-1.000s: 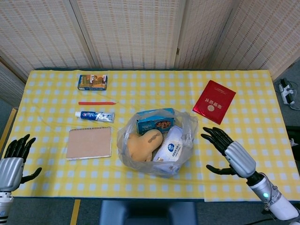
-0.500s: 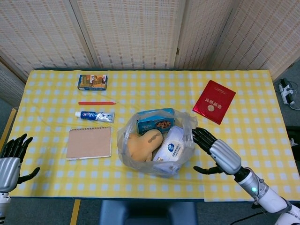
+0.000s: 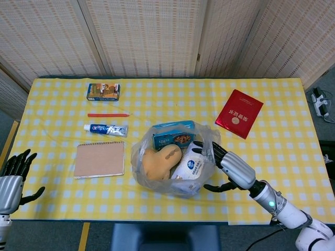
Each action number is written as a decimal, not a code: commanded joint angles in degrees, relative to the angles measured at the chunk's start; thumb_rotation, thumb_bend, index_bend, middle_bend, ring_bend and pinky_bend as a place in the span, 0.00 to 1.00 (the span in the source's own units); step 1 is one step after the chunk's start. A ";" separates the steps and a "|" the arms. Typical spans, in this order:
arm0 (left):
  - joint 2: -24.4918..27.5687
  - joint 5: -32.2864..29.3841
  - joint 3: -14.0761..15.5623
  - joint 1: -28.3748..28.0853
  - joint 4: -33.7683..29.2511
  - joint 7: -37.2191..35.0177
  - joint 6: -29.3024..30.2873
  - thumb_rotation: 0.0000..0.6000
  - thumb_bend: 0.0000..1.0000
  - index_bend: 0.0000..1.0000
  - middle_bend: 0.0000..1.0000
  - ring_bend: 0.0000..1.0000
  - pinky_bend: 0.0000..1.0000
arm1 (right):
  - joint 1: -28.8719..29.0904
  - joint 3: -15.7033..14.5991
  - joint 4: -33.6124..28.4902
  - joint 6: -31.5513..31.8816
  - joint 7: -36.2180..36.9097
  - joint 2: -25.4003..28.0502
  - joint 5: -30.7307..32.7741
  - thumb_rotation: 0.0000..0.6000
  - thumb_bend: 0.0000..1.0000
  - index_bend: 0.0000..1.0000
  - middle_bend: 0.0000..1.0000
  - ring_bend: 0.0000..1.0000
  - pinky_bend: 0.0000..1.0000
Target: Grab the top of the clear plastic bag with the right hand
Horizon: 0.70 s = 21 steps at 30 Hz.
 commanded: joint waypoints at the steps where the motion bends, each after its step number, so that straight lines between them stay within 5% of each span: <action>1: 0.15 -0.03 -0.13 0.19 -0.16 0.05 0.44 1.00 0.25 0.00 0.00 0.03 0.00 | 1.26 -0.70 0.43 -0.72 1.99 -0.97 -0.74 1.00 0.26 0.00 0.00 0.00 0.00; 21: 1.24 0.02 -0.22 0.85 -0.80 -1.39 1.42 1.00 0.25 0.00 0.00 0.03 0.00 | 7.11 0.92 2.60 -4.81 1.35 -8.36 1.88 1.00 0.26 0.00 0.00 0.00 0.00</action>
